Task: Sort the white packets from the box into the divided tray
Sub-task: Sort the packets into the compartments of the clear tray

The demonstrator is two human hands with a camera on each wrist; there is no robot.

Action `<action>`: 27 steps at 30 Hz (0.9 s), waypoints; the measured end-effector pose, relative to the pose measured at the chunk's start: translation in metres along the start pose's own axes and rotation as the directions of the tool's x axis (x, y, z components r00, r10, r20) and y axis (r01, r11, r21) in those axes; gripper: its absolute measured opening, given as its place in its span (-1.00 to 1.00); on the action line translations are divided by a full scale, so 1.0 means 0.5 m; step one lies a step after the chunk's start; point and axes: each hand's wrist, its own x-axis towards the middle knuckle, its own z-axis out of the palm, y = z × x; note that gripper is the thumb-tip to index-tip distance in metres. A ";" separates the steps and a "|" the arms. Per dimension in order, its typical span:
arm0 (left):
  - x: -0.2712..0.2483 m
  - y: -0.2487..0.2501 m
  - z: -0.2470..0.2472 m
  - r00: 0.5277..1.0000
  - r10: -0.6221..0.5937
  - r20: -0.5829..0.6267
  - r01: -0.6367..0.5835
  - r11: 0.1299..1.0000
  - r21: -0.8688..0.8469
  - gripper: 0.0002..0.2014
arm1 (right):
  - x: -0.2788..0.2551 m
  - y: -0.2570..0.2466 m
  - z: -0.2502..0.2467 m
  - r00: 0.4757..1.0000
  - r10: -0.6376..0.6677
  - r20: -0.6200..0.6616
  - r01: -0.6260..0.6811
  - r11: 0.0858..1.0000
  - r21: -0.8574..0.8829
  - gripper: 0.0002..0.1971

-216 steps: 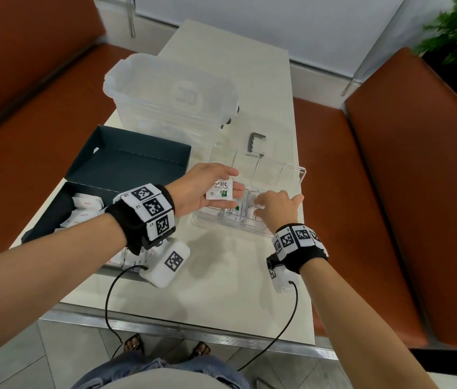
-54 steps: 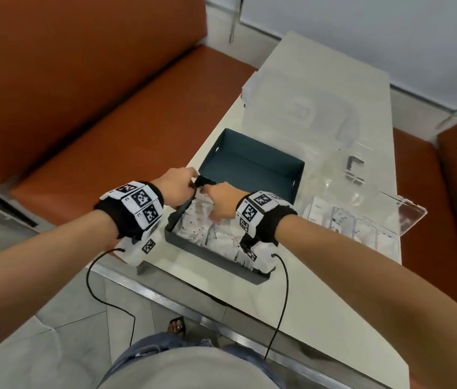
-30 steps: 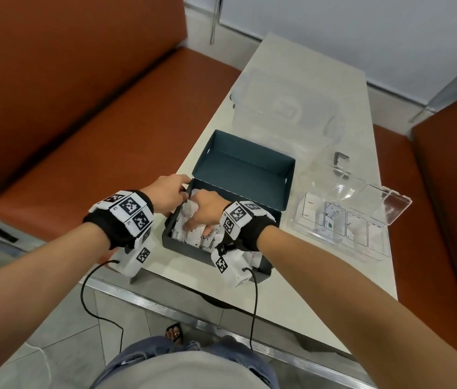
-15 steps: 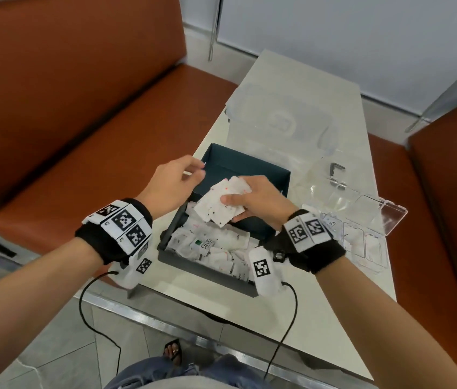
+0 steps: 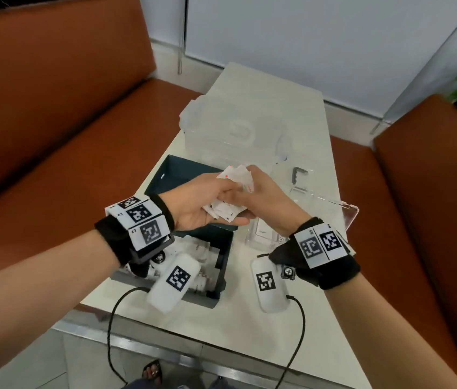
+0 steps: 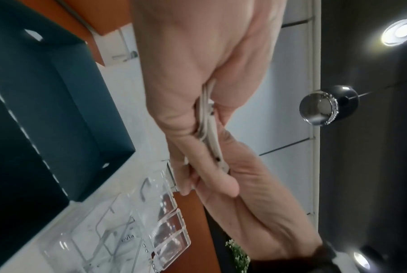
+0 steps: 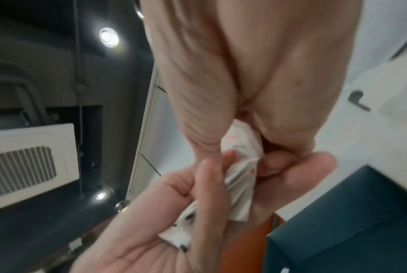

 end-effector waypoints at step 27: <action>0.142 -0.108 0.185 0.929 0.228 -0.291 -0.186 0.969 0.165 -0.78 | -0.133 0.109 -0.249 0.904 0.103 -0.415 0.014 0.963 0.268 -0.81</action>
